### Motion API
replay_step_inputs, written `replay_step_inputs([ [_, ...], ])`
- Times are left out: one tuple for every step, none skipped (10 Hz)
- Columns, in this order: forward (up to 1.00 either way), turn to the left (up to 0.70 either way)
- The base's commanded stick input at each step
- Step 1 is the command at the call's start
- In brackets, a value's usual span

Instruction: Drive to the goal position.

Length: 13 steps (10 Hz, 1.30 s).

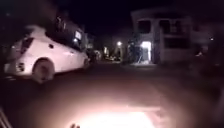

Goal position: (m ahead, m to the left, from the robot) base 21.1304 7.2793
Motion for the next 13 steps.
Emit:
replay_step_inputs([
  [1.00, -0.27],
  [1.00, -0.15],
  [1.00, 0.00],
  [1.00, 0.00],
  [1.00, 0.00],
  [1.00, 0.00],
  [1.00, 0.00],
  [1.00, 0.00],
  [1.00, 0.00],
  [1.00, 0.00],
  [1.00, 0.00],
  [1.00, 0.00],
  [1.00, 0.00],
])
